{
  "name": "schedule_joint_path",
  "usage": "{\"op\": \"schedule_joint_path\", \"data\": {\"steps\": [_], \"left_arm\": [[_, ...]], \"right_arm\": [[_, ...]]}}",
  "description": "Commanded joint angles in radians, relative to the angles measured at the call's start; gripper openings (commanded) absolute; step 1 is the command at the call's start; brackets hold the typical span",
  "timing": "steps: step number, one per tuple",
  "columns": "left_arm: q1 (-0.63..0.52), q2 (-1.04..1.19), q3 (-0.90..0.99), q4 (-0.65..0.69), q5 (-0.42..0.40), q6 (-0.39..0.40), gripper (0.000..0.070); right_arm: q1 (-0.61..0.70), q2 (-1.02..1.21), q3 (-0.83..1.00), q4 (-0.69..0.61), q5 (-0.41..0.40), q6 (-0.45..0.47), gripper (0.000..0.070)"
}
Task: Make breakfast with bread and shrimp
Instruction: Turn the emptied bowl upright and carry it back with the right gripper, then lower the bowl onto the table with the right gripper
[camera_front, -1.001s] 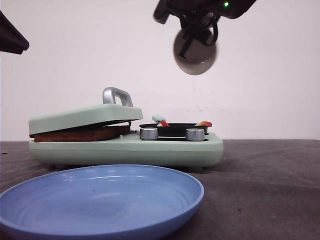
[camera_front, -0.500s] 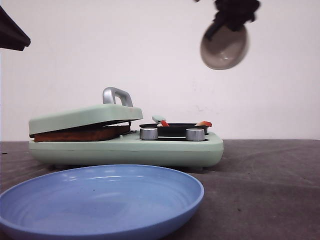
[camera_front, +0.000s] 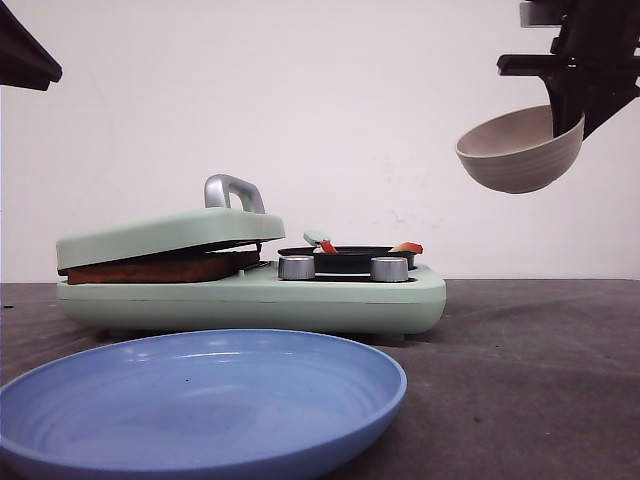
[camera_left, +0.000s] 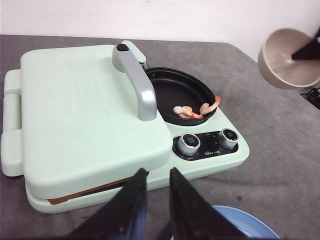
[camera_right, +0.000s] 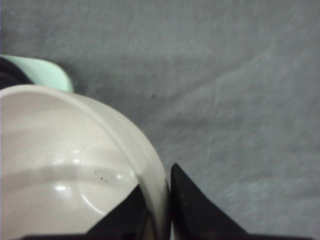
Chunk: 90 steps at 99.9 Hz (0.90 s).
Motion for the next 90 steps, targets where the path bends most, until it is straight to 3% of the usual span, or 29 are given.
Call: {"op": "schedule_joint_path", "data": {"steps": [1, 47, 90], "left_arm": [[0.001, 0.004, 0.007, 0.011, -0.013, -0.006, 0.0003], [0.001, 0.004, 0.007, 0.04, -0.027, -0.02, 0.0003], [0.001, 0.004, 0.007, 0.052, -0.027, -0.025, 0.0003]], "right_arm": [[-0.004, 0.005, 0.022, -0.004, -0.038, 0.034, 0.0004], [-0.108, 0.006, -0.102, -0.019, -0.236, 0.036, 0.0004], [-0.186, 0.006, -0.391, 0.175, -0.337, 0.099, 0.0004]]}}
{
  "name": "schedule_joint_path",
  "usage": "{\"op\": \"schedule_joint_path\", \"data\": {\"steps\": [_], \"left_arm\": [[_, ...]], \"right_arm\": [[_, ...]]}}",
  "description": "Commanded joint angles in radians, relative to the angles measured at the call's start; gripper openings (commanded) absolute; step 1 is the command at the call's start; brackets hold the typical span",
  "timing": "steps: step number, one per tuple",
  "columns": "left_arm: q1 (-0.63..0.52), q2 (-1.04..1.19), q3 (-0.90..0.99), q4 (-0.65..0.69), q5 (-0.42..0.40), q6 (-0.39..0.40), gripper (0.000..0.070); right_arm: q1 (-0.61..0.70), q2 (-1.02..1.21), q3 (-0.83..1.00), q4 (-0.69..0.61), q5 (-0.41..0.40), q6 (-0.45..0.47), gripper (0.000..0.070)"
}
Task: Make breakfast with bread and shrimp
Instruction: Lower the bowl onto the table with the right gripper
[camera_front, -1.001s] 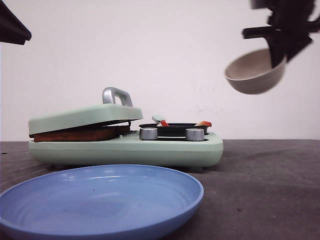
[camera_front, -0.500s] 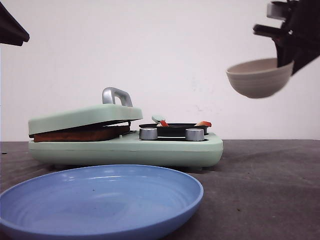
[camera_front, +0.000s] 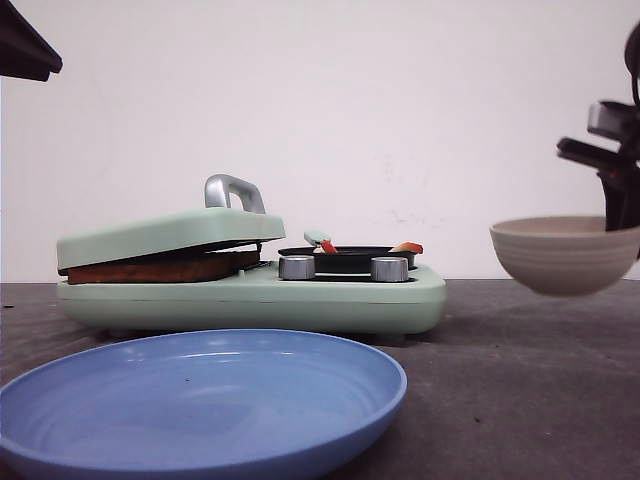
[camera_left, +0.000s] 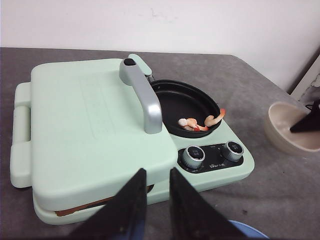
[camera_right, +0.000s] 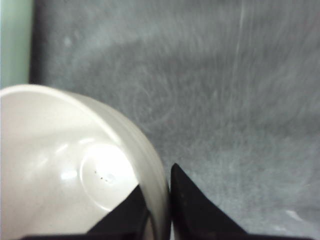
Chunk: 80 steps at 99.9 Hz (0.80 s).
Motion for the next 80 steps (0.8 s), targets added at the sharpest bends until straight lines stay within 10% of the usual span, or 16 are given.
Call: {"op": "schedule_joint_path", "data": {"steps": [1, 80], "left_arm": [[0.001, 0.004, 0.007, 0.009, -0.001, -0.002, 0.0003], [0.001, 0.005, 0.007, 0.005, -0.001, -0.002, 0.0003]], "right_arm": [[-0.008, 0.008, -0.009, 0.035, -0.006, 0.033, 0.0004], [-0.013, 0.099, -0.054, 0.092, 0.005, 0.062, 0.0006]]}}
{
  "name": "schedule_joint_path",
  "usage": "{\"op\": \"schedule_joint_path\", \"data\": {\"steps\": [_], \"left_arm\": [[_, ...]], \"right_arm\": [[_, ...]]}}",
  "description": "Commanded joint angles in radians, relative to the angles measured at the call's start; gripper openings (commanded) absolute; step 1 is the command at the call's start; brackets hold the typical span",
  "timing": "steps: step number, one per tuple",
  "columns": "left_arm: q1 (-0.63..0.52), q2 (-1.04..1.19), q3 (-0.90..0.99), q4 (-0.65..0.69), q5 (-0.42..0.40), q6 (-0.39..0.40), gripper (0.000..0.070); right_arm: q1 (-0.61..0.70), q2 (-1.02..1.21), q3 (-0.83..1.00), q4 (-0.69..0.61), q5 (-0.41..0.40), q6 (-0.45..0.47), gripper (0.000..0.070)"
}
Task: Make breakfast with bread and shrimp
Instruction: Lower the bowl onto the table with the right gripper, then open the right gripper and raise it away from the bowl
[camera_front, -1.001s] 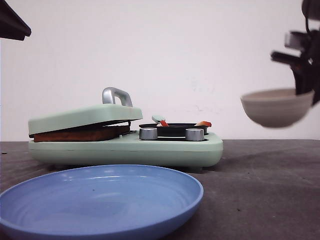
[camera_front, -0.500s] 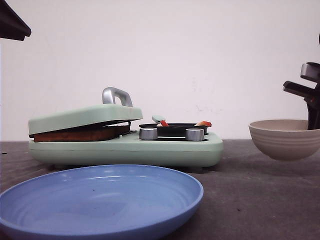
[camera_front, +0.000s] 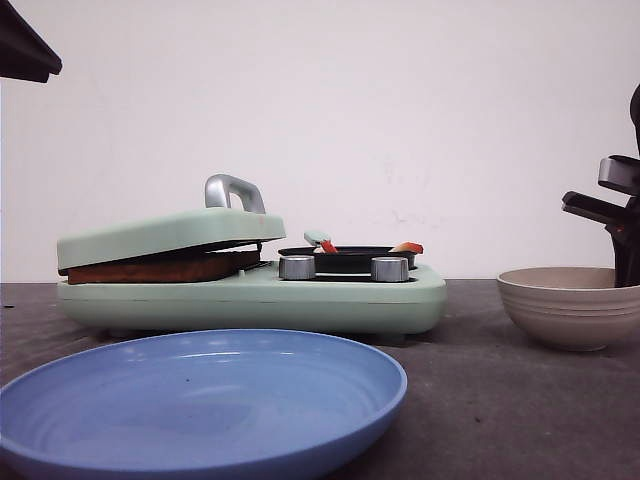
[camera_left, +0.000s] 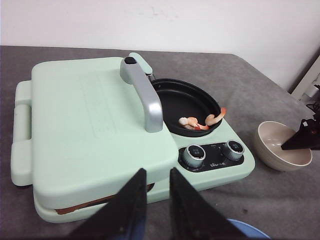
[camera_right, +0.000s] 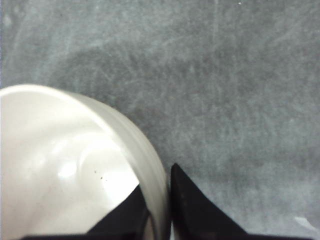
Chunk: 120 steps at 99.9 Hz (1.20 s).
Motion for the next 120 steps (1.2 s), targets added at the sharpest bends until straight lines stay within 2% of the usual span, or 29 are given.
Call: {"op": "schedule_joint_path", "data": {"steps": [1, 7, 10, 14, 23, 29, 50, 82, 98, 103, 108, 118, 120], "left_arm": [[0.001, 0.005, 0.007, 0.01, 0.001, -0.002, 0.0003], [0.001, 0.005, 0.007, 0.01, 0.0, -0.002, 0.0003], [0.001, 0.005, 0.007, 0.009, 0.0, -0.002, 0.0003], [0.001, 0.005, 0.007, 0.009, 0.001, -0.002, 0.0003], [0.001, 0.005, 0.007, 0.009, 0.001, -0.002, 0.0003], [0.001, 0.005, 0.007, 0.009, 0.0, -0.002, 0.0003], [0.001, 0.005, 0.007, 0.009, -0.008, -0.002, 0.0003], [0.001, 0.005, 0.007, 0.006, -0.017, -0.002, 0.0003], [0.001, 0.005, 0.007, -0.016, -0.016, -0.002, 0.0003], [0.001, 0.005, 0.007, -0.023, -0.016, -0.003, 0.0003], [0.001, 0.003, 0.007, -0.03, -0.016, -0.005, 0.0003], [0.001, -0.002, 0.007, -0.042, -0.016, -0.006, 0.0003], [0.001, -0.002, 0.007, -0.043, -0.017, -0.006, 0.0003]], "right_arm": [[-0.002, 0.016, 0.009, 0.006, 0.0, 0.01, 0.0006], [-0.002, 0.016, 0.009, 0.006, -0.001, 0.01, 0.0028], [-0.002, 0.016, 0.009, 0.006, -0.001, 0.01, 0.0061], [-0.002, 0.016, 0.009, 0.006, -0.001, 0.01, 0.0142], [-0.002, 0.016, 0.009, 0.003, -0.001, 0.011, 0.0392], [-0.002, 0.015, 0.009, 0.003, -0.002, 0.011, 0.047], [-0.002, -0.005, 0.01, 0.011, -0.038, 0.012, 0.0487], [-0.013, -0.199, 0.01, 0.045, -0.026, -0.01, 0.0486], [-0.013, -0.342, 0.01, 0.039, -0.031, -0.047, 0.0474], [-0.011, -0.389, 0.01, 0.032, -0.039, -0.055, 0.0436], [-0.006, -0.431, 0.01, 0.031, -0.062, -0.067, 0.0326], [0.015, -0.505, 0.01, 0.021, -0.112, -0.078, 0.0015], [0.021, -0.518, 0.01, 0.017, -0.123, -0.085, 0.0]]}}
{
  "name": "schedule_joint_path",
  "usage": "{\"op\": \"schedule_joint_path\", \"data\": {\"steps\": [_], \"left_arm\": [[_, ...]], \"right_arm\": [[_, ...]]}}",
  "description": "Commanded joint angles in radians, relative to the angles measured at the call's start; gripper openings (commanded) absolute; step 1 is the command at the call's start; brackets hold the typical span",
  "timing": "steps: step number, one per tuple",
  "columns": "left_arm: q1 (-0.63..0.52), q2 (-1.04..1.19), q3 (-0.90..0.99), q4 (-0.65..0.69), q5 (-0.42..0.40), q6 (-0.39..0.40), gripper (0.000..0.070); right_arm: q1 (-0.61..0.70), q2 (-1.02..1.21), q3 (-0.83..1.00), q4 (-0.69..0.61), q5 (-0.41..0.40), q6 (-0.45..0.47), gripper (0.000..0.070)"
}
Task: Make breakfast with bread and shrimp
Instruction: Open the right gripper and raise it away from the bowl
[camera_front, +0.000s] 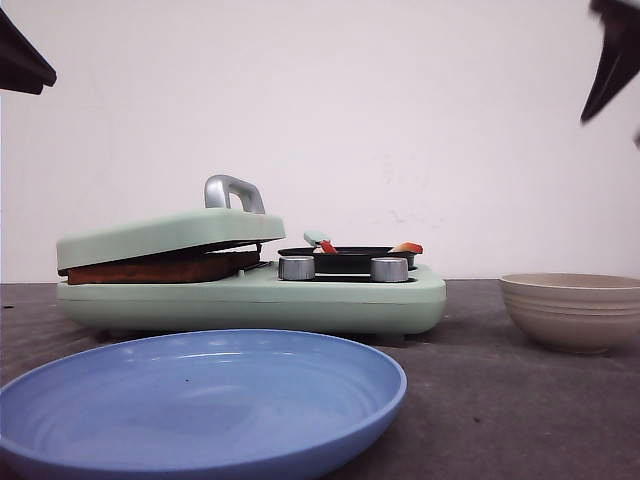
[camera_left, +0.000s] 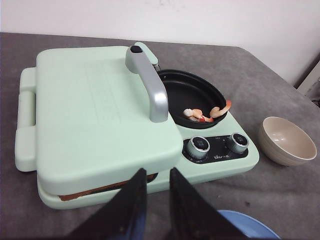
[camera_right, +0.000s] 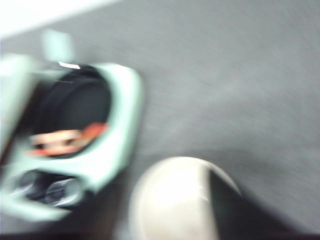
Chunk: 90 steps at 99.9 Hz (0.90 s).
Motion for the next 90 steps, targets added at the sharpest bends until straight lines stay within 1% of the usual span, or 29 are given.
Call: {"op": "schedule_joint_path", "data": {"steps": [1, 11, 15, 34, 43, 49, 56, 60, 78, 85, 90], "left_arm": [[0.001, -0.002, 0.007, 0.004, -0.001, -0.004, 0.0003], [0.001, -0.016, 0.007, 0.002, -0.003, -0.012, 0.0003], [0.001, -0.024, 0.007, 0.002, -0.003, -0.015, 0.0003], [0.001, -0.081, 0.007, 0.0, -0.033, -0.029, 0.0003], [0.001, -0.118, 0.007, -0.016, -0.051, -0.03, 0.0003], [0.001, -0.142, 0.007, -0.035, -0.062, -0.032, 0.0003], [0.001, -0.17, 0.006, -0.043, -0.087, -0.083, 0.0003], [0.001, -0.185, 0.006, -0.041, -0.089, -0.1, 0.0003], [0.0, -0.243, -0.003, -0.049, -0.108, -0.087, 0.0003], [0.0, -0.272, -0.024, -0.047, -0.108, -0.088, 0.0003], [0.0, -0.293, -0.044, -0.047, -0.108, -0.091, 0.0003]], "right_arm": [[0.019, -0.026, 0.01, -0.007, -0.037, -0.038, 0.0], [0.069, -0.083, 0.01, -0.014, -0.092, -0.07, 0.0], [0.095, -0.103, 0.01, -0.013, -0.098, -0.085, 0.0], [0.25, -0.177, 0.01, 0.013, -0.082, -0.172, 0.0], [0.319, -0.2, 0.007, 0.027, -0.055, -0.194, 0.0], [0.36, -0.219, -0.004, 0.048, -0.055, -0.203, 0.0], [0.405, -0.251, -0.031, 0.078, -0.053, -0.203, 0.0], [0.43, -0.275, -0.055, 0.102, -0.037, -0.203, 0.0], [0.542, -0.417, -0.224, 0.233, 0.089, -0.197, 0.0], [0.569, -0.48, -0.301, 0.279, 0.121, -0.187, 0.0], [0.581, -0.52, -0.351, 0.298, 0.129, -0.176, 0.0]]}}
